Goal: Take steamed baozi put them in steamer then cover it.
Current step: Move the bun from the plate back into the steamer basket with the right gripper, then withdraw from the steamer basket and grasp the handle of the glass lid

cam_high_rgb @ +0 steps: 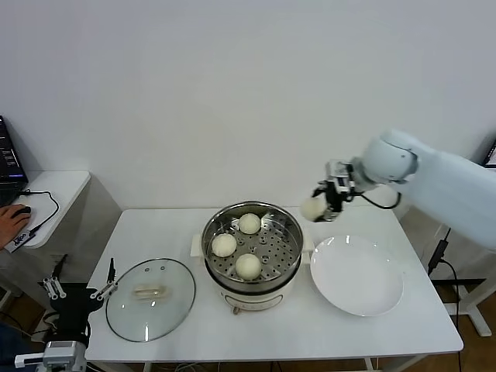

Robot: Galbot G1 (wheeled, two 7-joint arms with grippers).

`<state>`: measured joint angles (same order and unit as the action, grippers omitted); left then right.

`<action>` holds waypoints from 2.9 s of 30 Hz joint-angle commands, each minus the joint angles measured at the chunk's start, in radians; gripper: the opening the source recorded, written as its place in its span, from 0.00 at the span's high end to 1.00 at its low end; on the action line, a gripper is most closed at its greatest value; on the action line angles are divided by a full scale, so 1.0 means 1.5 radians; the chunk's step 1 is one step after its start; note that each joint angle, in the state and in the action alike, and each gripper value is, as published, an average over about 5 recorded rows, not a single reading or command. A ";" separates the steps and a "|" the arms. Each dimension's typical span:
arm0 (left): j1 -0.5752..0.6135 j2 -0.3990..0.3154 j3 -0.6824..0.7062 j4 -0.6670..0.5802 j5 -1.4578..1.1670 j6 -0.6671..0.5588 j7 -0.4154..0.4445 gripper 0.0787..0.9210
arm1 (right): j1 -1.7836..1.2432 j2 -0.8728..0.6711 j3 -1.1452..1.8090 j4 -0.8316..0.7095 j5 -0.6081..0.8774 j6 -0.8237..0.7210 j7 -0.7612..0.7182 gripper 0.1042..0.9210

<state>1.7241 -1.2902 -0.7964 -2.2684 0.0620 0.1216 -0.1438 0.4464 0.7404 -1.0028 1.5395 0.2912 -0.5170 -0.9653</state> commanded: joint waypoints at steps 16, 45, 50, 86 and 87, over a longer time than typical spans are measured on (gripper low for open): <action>0.003 -0.007 -0.011 -0.001 0.001 -0.001 0.000 0.12 | -0.112 0.183 -0.062 -0.069 0.088 -0.140 0.168 0.32; -0.009 -0.006 -0.008 0.006 -0.005 -0.001 0.000 0.12 | -0.134 0.042 0.076 0.100 0.106 -0.118 0.234 0.12; -0.014 -0.006 -0.002 0.009 -0.004 0.000 0.000 0.12 | -0.293 -0.035 0.213 0.183 0.181 -0.041 0.417 0.12; 0.051 0.059 -0.034 0.231 0.767 -0.197 0.039 0.12 | -1.324 0.390 1.213 0.296 -0.008 0.474 0.573 0.12; 0.060 0.061 -0.035 0.230 0.787 -0.203 0.038 0.12 | -1.325 0.392 1.216 0.299 -0.007 0.474 0.573 0.12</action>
<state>1.7174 -1.2355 -0.8009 -2.0084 0.6693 -0.0513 -0.1209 -1.3021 1.1610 0.5743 1.9266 0.3066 0.1303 -0.1133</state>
